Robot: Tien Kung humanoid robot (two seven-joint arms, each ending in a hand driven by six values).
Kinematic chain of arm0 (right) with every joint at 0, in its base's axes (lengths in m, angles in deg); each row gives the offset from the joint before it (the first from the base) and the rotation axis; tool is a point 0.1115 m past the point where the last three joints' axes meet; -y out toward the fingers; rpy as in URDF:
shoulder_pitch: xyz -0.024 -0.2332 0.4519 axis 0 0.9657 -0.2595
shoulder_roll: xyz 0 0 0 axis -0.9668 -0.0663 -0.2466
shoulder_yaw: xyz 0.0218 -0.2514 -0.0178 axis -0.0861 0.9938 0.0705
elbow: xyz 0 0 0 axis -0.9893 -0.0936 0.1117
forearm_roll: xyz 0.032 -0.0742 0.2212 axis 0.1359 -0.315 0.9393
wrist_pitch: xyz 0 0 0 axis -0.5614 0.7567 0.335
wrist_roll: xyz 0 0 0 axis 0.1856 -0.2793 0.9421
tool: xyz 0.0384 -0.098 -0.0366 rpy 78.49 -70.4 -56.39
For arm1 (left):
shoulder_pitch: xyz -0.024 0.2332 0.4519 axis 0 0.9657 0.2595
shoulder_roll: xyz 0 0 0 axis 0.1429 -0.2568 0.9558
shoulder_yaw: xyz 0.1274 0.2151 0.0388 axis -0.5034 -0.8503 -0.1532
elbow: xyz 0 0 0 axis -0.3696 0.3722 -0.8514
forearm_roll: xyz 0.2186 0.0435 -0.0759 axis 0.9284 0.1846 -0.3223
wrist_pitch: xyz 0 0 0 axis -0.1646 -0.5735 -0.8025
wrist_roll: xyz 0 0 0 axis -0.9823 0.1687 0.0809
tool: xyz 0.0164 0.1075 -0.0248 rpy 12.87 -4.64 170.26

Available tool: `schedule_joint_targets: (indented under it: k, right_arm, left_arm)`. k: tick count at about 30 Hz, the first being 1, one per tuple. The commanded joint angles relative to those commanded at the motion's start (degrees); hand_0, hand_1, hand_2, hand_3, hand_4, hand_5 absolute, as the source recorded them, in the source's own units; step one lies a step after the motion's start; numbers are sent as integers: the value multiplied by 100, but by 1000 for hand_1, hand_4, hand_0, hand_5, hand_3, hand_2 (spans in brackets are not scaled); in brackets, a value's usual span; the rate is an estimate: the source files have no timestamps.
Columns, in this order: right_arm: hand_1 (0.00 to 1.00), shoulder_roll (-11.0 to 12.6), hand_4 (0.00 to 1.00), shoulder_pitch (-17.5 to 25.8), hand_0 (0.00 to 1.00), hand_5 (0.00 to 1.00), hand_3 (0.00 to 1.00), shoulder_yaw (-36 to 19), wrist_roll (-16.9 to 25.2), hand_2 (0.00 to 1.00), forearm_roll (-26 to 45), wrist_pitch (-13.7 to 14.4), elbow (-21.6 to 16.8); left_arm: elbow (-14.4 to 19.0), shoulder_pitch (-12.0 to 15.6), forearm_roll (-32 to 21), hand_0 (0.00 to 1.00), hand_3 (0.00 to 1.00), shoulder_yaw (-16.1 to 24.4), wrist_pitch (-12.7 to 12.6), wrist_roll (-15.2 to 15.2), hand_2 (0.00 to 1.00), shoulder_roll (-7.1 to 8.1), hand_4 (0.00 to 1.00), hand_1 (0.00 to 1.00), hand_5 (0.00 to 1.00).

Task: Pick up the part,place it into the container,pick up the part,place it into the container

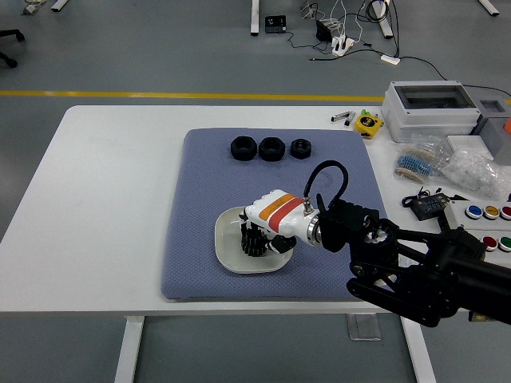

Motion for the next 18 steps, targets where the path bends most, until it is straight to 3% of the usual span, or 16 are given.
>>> schedule_joint_targets:
  k: [4,5,10,11,18]
  right_arm:
    - [384,5,567,-2,291,2,606,-5,4,463,-18,-15,-1]
    - [385,5,620,-3,299,2,704,-7,12,473,-23,-15,-5]
    - [385,22,620,-8,299,2,704,-11,11,473,-38,-54,-33]
    - [386,32,676,-6,311,2,803,-9,11,484,-40,-53,-42]
    - [388,76,688,-8,311,2,814,-30,31,492,-15,-38,-68]
  left_arm:
    - [0,-2,7,712,560,3,1,1,633,1,611,618,682]
    - [0,-2,10,712,560,4,0,1,633,0,612,618,684]
    - [0,-2,22,712,560,12,-1,4,633,-1,612,618,684]
    - [0,-2,25,711,561,13,-1,5,634,-2,611,618,682]
    - [0,-3,46,711,561,20,2,9,633,-1,610,618,681]
